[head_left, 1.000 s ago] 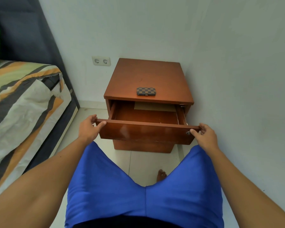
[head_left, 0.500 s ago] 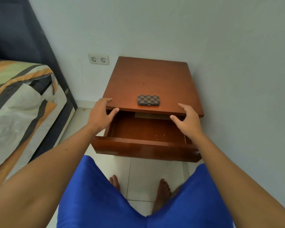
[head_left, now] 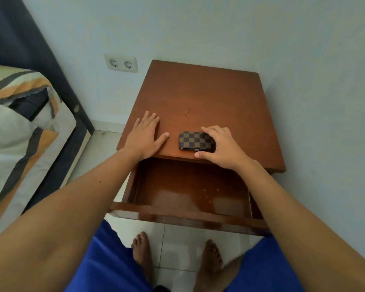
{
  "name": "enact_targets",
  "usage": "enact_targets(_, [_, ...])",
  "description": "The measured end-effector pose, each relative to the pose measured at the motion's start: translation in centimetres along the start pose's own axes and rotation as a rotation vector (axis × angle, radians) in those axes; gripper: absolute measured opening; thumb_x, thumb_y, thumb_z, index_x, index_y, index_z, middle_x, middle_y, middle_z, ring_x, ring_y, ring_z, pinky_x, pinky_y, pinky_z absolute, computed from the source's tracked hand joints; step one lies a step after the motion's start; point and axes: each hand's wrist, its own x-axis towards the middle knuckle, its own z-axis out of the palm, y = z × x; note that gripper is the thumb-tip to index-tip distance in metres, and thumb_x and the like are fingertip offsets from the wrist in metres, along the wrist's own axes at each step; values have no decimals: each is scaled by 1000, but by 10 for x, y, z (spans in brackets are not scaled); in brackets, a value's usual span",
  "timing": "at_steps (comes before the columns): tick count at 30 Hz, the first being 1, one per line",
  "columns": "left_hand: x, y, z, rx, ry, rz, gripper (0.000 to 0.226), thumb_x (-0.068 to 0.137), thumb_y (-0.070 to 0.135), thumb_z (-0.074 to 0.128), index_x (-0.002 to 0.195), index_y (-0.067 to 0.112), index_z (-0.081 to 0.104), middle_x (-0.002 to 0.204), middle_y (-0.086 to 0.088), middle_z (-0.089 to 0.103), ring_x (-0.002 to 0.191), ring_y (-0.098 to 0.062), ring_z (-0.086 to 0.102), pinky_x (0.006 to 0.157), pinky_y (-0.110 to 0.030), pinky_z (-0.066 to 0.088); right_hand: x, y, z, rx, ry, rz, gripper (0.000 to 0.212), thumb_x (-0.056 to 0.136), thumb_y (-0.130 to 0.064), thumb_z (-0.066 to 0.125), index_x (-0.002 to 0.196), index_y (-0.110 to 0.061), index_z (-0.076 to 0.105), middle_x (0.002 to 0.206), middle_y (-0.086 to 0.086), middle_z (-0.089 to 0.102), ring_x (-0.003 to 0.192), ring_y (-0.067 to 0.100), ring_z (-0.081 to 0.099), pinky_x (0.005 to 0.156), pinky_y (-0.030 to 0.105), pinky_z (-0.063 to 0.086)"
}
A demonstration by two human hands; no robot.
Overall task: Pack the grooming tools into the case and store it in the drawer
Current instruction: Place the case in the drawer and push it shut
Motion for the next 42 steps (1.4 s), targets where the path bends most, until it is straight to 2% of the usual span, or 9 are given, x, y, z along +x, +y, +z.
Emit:
enact_targets(6, [5, -4, 7, 99, -39, 32, 82, 106, 68, 19, 170, 17, 7, 178, -3, 3, 164, -19, -2, 133, -41, -3, 6, 4, -4, -2, -39, -48, 85, 83, -59, 78, 153, -20, 47, 137, -6, 45, 130, 17, 37, 111, 37, 39])
enact_targets(15, [3, -4, 6, 156, -66, 54, 82, 107, 66, 11, 169, 14, 2, 178, -6, -1, 164, -20, -5, 133, -43, -4, -61, -8, 8, -26, -33, -163, 82, 80, -68, 74, 143, -20, 54, 122, -8, 47, 114, 14, 44, 100, 31, 46])
enact_targets(19, [3, -4, 6, 176, -66, 45, 82, 106, 66, 9, 169, 15, 2, 178, -5, -1, 165, -21, -5, 133, -43, -3, -88, -5, 26, -75, -83, -232, 84, 81, -70, 72, 145, -20, 52, 126, -12, 46, 115, 8, 42, 100, 26, 47])
enact_targets(21, [3, -4, 7, 180, -64, 44, 81, 106, 66, 8, 169, 15, 2, 178, -5, -1, 165, -21, -5, 133, -44, -3, -88, -1, 39, -54, -142, -197, 84, 80, -69, 73, 146, -22, 51, 128, -13, 46, 118, 7, 41, 101, 26, 47])
enact_targets(25, [3, -4, 6, 182, -63, 45, 81, 106, 66, 8, 170, 15, 3, 178, -6, 0, 165, -21, -4, 133, -44, -2, -67, 10, 61, -15, -217, -67, 85, 76, -68, 79, 144, -23, 55, 130, -6, 52, 122, 17, 48, 104, 37, 48])
enact_targets(28, [2, -4, 6, 181, -62, 48, 82, 106, 66, 9, 170, 15, 3, 178, -6, 0, 165, -21, -4, 133, -44, -3, -50, 18, 74, -27, -262, 3, 87, 73, -68, 80, 144, -24, 54, 140, 0, 53, 131, 23, 50, 109, 41, 46])
enact_targets(36, [3, -6, 8, 189, -53, 55, 82, 106, 66, 7, 170, 15, 3, 178, -5, 0, 165, -20, -4, 133, -43, -4, -33, 31, 107, -132, -442, 66, 92, 69, -62, 87, 145, -26, 49, 161, 9, 36, 151, 35, 32, 122, 50, 35])
enact_targets(39, [4, -6, 10, 190, -52, 54, 82, 106, 66, 7, 170, 15, 3, 178, -5, 0, 165, -20, -4, 133, -43, -4, -31, 27, 114, -188, -470, 23, 87, 69, -57, 89, 139, -24, 49, 154, 9, 39, 142, 32, 40, 115, 44, 41])
enact_targets(42, [3, -6, 9, 189, -56, 52, 82, 106, 66, 7, 170, 15, 3, 178, -5, -1, 165, -20, -5, 133, -44, -3, -30, 23, 117, -194, -458, 1, 84, 67, -55, 91, 134, -25, 49, 148, 7, 42, 136, 31, 43, 109, 44, 44])
